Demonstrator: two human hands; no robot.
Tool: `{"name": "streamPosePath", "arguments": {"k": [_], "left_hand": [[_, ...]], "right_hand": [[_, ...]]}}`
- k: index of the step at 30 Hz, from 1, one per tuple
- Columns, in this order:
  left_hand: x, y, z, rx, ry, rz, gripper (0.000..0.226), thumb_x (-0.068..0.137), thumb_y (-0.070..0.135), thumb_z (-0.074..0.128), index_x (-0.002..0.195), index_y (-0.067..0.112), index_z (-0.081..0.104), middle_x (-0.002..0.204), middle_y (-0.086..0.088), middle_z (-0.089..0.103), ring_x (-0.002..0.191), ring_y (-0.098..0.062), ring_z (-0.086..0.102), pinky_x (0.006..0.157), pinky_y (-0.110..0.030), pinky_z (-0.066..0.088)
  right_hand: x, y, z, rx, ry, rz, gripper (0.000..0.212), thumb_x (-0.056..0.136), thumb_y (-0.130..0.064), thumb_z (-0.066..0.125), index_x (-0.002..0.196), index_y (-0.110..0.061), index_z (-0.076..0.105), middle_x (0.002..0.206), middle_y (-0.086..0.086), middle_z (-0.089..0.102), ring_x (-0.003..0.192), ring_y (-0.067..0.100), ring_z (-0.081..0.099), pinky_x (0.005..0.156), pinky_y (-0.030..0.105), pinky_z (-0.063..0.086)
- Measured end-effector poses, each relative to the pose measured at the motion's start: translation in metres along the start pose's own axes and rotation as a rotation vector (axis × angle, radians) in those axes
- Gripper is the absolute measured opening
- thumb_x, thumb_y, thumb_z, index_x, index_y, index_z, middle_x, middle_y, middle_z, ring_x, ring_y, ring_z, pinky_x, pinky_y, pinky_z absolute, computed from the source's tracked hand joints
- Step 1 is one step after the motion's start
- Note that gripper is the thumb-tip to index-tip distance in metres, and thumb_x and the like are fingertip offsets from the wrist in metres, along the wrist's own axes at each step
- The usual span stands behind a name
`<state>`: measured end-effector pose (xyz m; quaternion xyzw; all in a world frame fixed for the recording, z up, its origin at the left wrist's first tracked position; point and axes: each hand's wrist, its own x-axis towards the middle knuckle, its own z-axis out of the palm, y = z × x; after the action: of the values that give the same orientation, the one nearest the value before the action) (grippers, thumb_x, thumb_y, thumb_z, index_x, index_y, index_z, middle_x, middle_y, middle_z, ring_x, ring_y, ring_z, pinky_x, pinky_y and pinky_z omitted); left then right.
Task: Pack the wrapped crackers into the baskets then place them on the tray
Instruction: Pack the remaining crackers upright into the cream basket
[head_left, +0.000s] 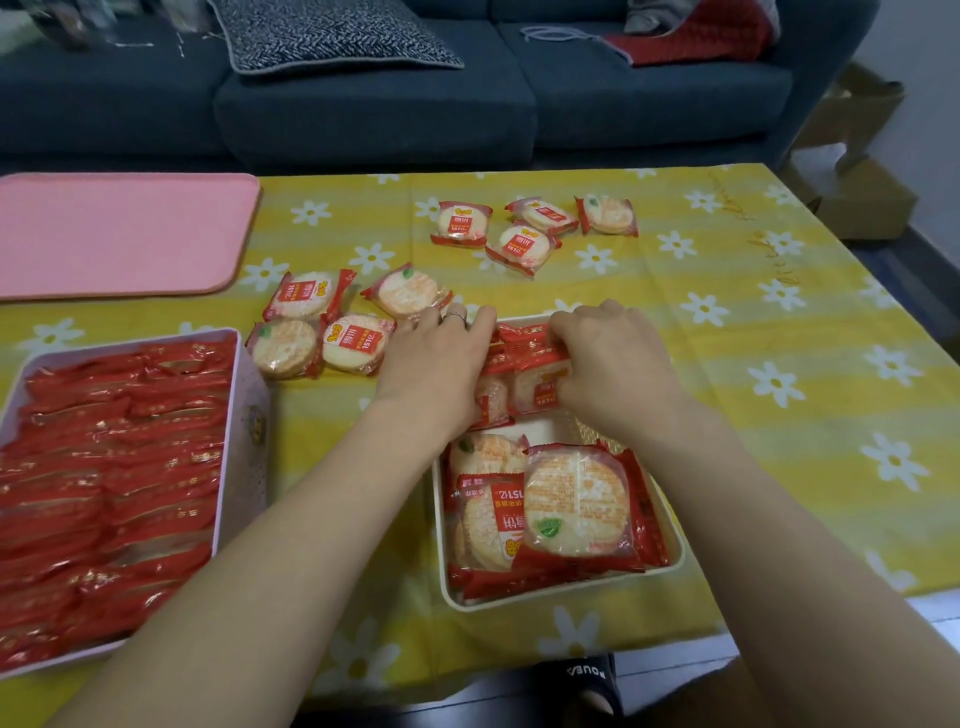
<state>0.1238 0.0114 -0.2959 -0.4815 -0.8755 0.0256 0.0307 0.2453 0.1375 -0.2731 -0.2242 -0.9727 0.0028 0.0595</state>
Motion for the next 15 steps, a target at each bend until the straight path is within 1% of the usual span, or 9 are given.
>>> {"name": "streamPosePath", "arguments": {"k": [3, 6, 10, 12, 15], "left_hand": [[-0.001, -0.001, 0.000, -0.006, 0.017, 0.005, 0.077, 0.076, 0.031, 0.080, 0.136, 0.020, 0.033, 0.132, -0.010, 0.052, 0.123, -0.033, 0.050, 0.092, -0.041, 0.045], [-0.001, 0.000, 0.001, 0.029, 0.030, 0.009, 0.079, 0.076, 0.032, 0.079, 0.137, 0.019, 0.032, 0.133, -0.011, 0.051, 0.124, -0.033, 0.049, 0.094, -0.041, 0.044], [-0.002, 0.003, 0.004, 0.100, 0.001, -0.004, 0.100, 0.072, 0.043, 0.082, 0.147, 0.018, 0.021, 0.144, -0.014, 0.043, 0.132, -0.034, 0.044, 0.101, -0.042, 0.041], [-0.001, 0.006, 0.006, 0.135, -0.003, -0.025, 0.101, 0.074, 0.039, 0.082, 0.149, 0.018, 0.018, 0.147, -0.015, 0.040, 0.133, -0.034, 0.043, 0.101, -0.042, 0.041], [-0.001, 0.009, 0.006, 0.136, 0.009, -0.044, 0.091, 0.079, 0.026, 0.078, 0.147, 0.018, 0.019, 0.146, -0.014, 0.042, 0.131, -0.034, 0.044, 0.097, -0.041, 0.042]], "right_hand": [[0.000, 0.000, 0.011, -0.084, 0.065, -0.003, 0.033, 0.067, -0.032, 0.065, 0.095, -0.013, 0.063, 0.091, 0.006, 0.060, 0.090, 0.031, 0.050, 0.071, 0.034, 0.025], [0.000, 0.000, 0.017, -0.151, 0.115, -0.002, 0.044, 0.064, -0.041, 0.070, 0.097, -0.013, 0.064, 0.092, 0.007, 0.059, 0.091, 0.030, 0.050, 0.074, 0.037, 0.031], [-0.001, 0.002, 0.023, -0.191, 0.144, 0.012, 0.054, 0.061, -0.047, 0.078, 0.097, -0.011, 0.059, 0.095, 0.009, 0.058, 0.093, 0.031, 0.050, 0.077, 0.039, 0.034], [-0.002, 0.002, 0.025, -0.207, 0.159, 0.006, 0.055, 0.060, -0.047, 0.080, 0.095, -0.011, 0.057, 0.095, 0.009, 0.056, 0.092, 0.031, 0.049, 0.077, 0.038, 0.033], [-0.006, 0.001, 0.025, -0.230, 0.185, 0.001, 0.056, 0.060, -0.046, 0.079, 0.095, -0.011, 0.052, 0.096, 0.009, 0.053, 0.091, 0.030, 0.046, 0.076, 0.037, 0.030]]}}
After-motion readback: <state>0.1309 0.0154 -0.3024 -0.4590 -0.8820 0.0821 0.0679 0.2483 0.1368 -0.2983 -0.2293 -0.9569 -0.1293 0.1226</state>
